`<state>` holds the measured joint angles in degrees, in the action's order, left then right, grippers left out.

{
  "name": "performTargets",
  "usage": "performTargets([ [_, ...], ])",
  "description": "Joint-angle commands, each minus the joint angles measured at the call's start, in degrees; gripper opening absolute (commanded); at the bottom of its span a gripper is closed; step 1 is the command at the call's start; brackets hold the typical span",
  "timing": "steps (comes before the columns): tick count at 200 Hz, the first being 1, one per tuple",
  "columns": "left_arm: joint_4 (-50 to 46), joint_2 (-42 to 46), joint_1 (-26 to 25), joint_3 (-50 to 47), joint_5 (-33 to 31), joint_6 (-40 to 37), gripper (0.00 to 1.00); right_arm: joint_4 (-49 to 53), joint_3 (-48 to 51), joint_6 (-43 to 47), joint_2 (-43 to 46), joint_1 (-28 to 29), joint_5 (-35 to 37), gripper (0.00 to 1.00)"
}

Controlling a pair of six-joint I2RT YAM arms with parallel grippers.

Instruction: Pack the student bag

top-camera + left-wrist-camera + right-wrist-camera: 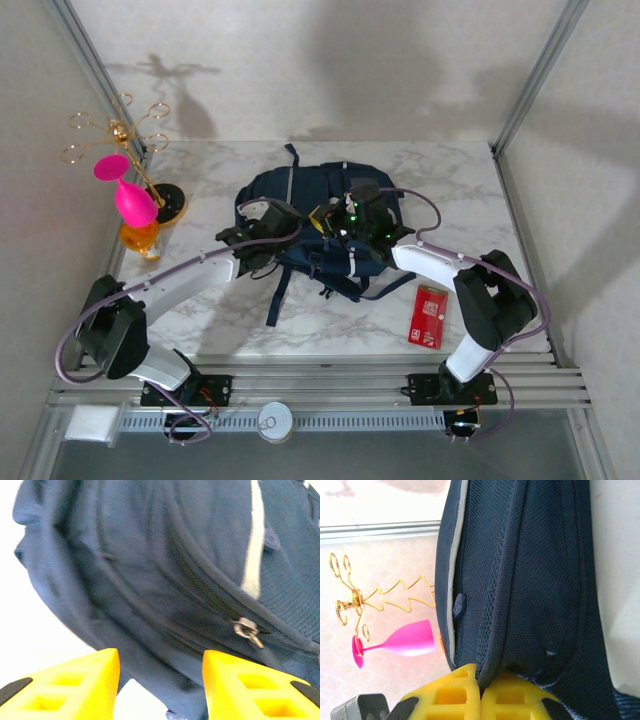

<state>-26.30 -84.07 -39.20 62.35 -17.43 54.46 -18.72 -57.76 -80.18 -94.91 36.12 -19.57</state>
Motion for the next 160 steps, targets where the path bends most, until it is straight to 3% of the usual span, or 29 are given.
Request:
performTargets([
  [1,-3.9,5.0,-0.5,-1.1,-3.5,2.2,0.46,-7.9,-2.2,0.7,3.1,-0.3,-1.8,0.00],
  [57,3.0,0.0,-3.7,2.5,1.0,-2.3,0.54,-7.9,-2.1,0.4,3.7,-0.3,-1.3,0.00],
  [160,4.0,-12.1,-2.8,11.4,-4.2,-1.6,0.67,-13.4,1.0,-5.3,3.3,-0.2,-3.2,0.00],
])
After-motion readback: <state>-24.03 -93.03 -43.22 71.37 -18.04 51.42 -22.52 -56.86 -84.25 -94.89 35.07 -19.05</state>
